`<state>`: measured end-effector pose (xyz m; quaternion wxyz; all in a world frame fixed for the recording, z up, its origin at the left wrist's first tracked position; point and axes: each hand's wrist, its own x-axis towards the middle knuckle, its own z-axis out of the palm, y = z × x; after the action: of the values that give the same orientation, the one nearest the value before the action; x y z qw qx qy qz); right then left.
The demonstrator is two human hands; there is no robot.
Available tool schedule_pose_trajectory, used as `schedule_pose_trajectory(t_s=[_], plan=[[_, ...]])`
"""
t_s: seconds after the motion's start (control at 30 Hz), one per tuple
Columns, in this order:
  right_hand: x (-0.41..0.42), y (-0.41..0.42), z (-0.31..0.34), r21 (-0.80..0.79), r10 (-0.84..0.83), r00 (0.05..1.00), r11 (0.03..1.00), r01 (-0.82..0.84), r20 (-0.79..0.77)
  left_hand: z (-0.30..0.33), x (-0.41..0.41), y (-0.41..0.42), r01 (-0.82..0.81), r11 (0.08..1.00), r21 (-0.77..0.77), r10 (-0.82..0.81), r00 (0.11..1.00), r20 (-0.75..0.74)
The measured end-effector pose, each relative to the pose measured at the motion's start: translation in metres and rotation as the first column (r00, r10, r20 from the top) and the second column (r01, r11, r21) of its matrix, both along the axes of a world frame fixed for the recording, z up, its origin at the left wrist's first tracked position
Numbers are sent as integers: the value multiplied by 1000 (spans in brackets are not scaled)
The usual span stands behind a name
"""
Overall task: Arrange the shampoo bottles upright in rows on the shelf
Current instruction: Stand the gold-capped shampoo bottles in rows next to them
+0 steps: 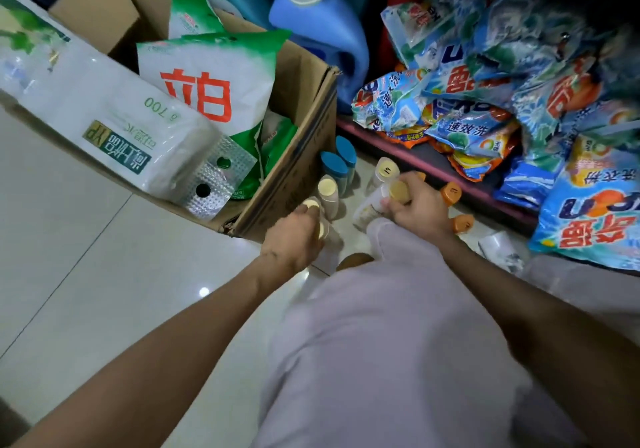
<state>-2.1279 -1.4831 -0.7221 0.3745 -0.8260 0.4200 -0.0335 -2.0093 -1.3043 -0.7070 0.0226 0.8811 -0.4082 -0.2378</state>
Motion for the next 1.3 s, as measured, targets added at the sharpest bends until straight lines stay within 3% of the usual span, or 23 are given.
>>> schedule_pose_trajectory(t_s=[0.17,0.3,0.4,0.5,0.6,0.73,0.9,1.03,1.1,1.2,1.27,1.3], plan=[[-11,6,66,-63,-196,961,975,212,195,66,1,-14,-102,959,-266,83,993,-81],[-43,7,133,12,-388,845,911,413,368,120,-9,-26,-185,870,-457,151,982,-111],[-81,2,182,210,-545,679,831,515,492,157,-19,-35,-211,810,-547,168,977,-128],[-114,-2,228,458,-678,453,730,507,579,193,-30,-43,-263,721,-641,180,964,-193],[-139,-6,268,668,-783,189,608,430,592,228,-43,-53,-372,585,-721,156,923,-351],[-155,-20,302,819,-851,18,510,262,524,267,-56,-62,-384,490,-783,125,920,-372],[-149,-46,319,881,-910,-39,389,269,413,300,-58,-68,-449,420,-788,78,884,-462],[-134,-62,331,879,-921,-52,351,324,387,316,-58,-72,-456,407,-791,47,875,-481],[-128,-66,342,893,-926,-65,338,297,372,325,-55,-73,-459,405,-791,40,873,-486],[-127,-79,343,955,-946,-165,258,146,280,340,-48,-76,-428,418,-801,10,884,-467],[-133,-86,337,973,-966,-113,229,38,232,349,-44,-78,-410,427,-806,-20,887,-462],[-136,-89,333,965,-969,-6,245,94,246,353,-43,-80,-404,430,-808,-37,886,-462]])
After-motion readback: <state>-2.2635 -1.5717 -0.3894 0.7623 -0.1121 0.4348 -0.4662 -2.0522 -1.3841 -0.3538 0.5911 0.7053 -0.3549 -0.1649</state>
